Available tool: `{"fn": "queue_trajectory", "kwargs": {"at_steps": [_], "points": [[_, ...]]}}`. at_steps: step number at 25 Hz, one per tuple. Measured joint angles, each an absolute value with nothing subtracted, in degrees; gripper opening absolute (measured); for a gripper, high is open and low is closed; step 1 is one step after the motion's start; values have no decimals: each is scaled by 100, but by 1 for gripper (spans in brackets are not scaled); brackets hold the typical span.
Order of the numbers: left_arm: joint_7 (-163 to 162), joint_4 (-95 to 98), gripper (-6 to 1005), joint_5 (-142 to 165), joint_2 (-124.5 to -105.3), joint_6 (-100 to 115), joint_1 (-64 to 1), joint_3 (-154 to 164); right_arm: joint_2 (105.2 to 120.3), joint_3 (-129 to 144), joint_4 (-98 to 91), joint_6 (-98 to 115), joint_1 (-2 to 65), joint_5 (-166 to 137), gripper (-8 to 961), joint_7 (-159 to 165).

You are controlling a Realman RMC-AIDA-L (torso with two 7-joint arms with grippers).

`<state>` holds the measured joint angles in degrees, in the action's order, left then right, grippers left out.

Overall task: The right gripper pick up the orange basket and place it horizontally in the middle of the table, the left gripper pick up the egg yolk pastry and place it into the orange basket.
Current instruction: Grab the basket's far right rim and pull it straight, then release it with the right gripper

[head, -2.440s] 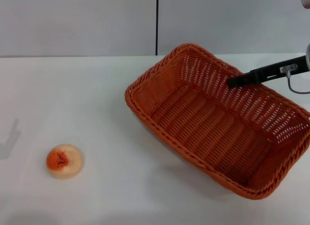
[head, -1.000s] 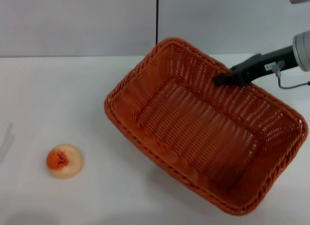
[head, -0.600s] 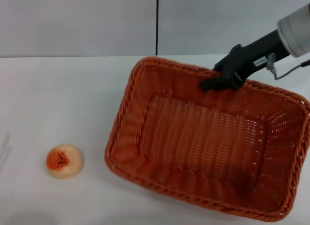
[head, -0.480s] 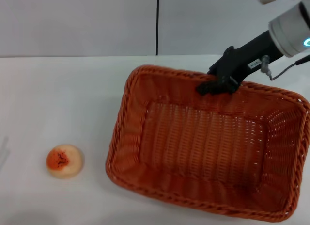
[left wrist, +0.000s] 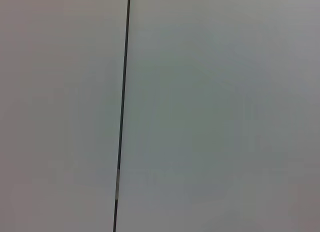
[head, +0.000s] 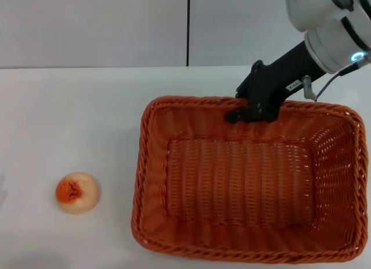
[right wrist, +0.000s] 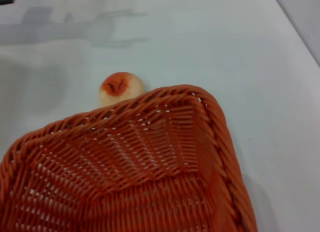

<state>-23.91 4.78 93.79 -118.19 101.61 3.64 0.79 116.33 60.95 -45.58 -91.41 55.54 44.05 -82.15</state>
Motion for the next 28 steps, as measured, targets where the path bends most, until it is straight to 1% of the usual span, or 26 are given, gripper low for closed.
{"fn": "queue_trajectory", "kwargs": {"at_steps": [4, 13, 17, 21, 28], "points": [[-2393, 474, 814, 9379, -11821, 10161, 354, 79, 11683, 6131, -4551, -9065, 5492, 4416, 149, -8545], [-2432, 502, 814, 9377, -11821, 10103, 267, 113, 11770, 6167, -4706, -8840, 5275, 4424, 204, -8744], [-2430, 501, 813, 9378, -11821, 10052, 210, 150, 11788, 6170, -4708, -8743, 5268, 4433, 229, -8732], [-2432, 502, 812, 9378, -11816, 10031, 148, 159, 11839, 6305, -4713, -8680, 5293, 4412, 254, -8577], [-2463, 510, 808, 9360, -11812, 9878, 103, 119, 11892, 7054, -4750, -8214, 5255, 4441, 297, -8028]]}}
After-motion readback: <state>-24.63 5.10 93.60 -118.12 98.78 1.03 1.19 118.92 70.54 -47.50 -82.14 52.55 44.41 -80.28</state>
